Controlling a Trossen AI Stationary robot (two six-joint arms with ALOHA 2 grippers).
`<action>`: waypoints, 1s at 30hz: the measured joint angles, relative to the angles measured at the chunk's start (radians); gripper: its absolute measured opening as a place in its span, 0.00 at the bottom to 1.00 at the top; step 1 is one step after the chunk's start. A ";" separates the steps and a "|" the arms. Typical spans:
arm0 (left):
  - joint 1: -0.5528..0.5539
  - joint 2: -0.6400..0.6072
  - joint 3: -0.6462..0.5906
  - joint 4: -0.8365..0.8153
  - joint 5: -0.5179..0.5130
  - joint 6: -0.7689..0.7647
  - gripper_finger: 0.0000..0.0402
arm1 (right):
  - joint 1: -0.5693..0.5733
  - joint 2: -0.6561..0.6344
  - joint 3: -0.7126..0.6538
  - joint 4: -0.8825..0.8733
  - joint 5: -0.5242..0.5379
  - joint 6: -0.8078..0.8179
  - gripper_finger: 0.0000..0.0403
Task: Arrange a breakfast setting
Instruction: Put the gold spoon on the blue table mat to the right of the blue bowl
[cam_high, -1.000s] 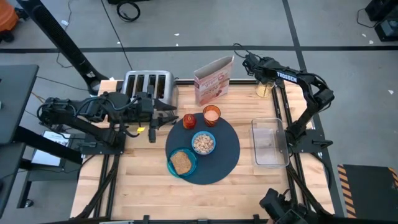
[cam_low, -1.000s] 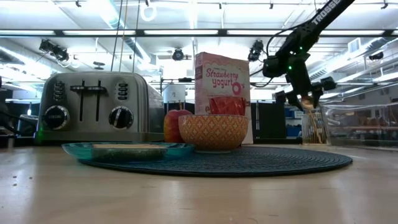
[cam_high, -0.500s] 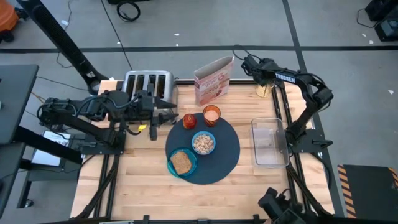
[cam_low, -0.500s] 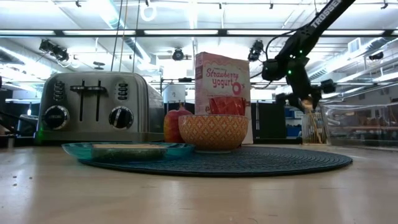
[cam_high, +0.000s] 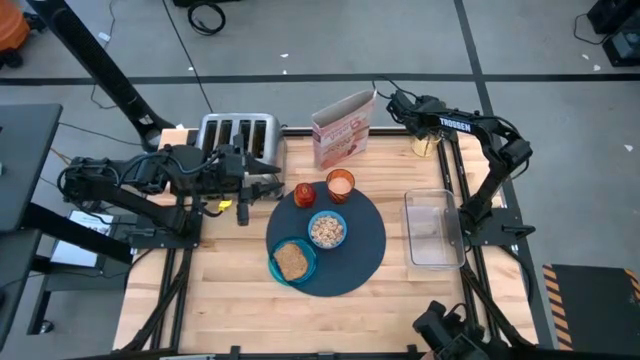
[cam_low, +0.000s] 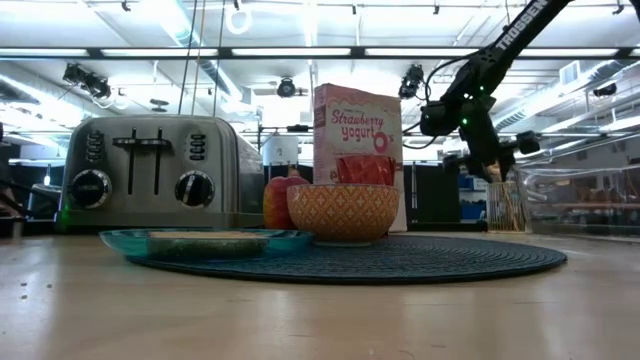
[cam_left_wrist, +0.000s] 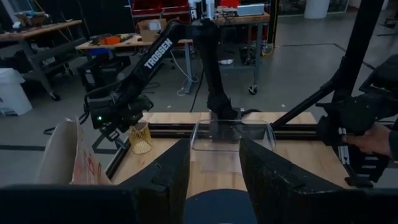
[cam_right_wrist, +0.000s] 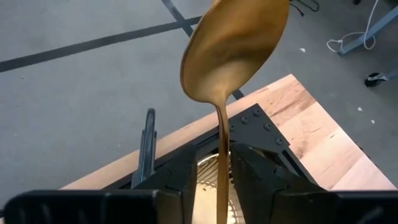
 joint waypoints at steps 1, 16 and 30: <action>0.000 0.000 0.000 -0.003 0.000 0.000 0.36 | 0.000 0.000 0.000 0.000 0.000 0.003 0.26; 0.000 0.000 0.000 -0.006 0.000 0.003 0.36 | 0.005 0.000 0.000 -0.019 -0.013 0.015 0.02; -0.002 -0.021 0.000 -0.042 0.000 0.018 0.36 | 0.065 -0.002 0.000 -0.059 -0.016 0.030 0.01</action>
